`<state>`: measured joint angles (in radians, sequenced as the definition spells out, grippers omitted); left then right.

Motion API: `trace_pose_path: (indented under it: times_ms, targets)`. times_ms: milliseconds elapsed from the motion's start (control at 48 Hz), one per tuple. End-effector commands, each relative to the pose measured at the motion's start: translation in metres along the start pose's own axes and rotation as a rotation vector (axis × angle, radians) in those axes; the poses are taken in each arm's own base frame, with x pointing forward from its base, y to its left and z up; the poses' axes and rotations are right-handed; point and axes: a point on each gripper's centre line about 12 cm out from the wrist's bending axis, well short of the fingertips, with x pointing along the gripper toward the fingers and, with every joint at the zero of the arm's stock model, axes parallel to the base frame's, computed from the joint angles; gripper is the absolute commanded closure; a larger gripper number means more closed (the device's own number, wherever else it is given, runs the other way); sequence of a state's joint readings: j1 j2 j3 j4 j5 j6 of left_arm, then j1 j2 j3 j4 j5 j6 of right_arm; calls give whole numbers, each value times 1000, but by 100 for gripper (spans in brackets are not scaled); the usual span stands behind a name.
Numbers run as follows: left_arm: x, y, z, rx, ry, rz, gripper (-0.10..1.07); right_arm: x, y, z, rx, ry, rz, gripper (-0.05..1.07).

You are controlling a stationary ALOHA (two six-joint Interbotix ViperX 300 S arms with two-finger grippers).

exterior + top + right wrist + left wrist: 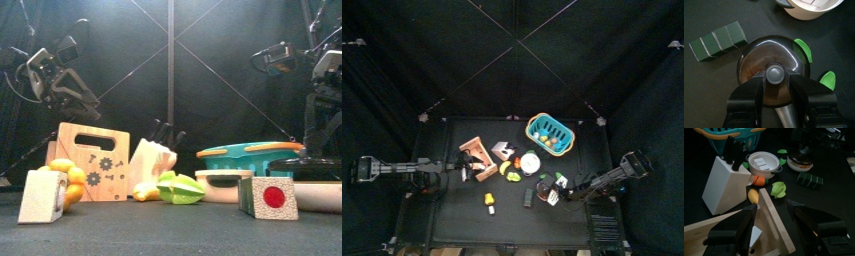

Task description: Place pot lid on table

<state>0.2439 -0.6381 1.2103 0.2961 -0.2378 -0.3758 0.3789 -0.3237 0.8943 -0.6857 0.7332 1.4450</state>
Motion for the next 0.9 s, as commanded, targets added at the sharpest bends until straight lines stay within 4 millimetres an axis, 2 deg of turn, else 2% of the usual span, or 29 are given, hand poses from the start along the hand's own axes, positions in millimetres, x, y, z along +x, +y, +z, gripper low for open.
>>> trace_pose_path:
  times_ms: [0, 167, 375, 667, 875]
  targets:
    - [-1, 0, 5, 0, -22, 0, 10, -7, 5, 15, 21, -40, 35, 43]
    - [-9, 1, 4, 0, -42, 4, 10, -3, 23, 54, 54, -116, 108, 43]
    - [-12, 3, 0, -15, -42, 14, 10, 25, 67, 92, 11, -164, 166, 43]
    - [-12, 3, 0, -13, -41, 13, 10, 57, 108, 122, -17, -196, 166, 43]
    - [-13, 3, -1, -17, -38, 15, 10, 91, 124, 127, -18, -173, 140, 43]
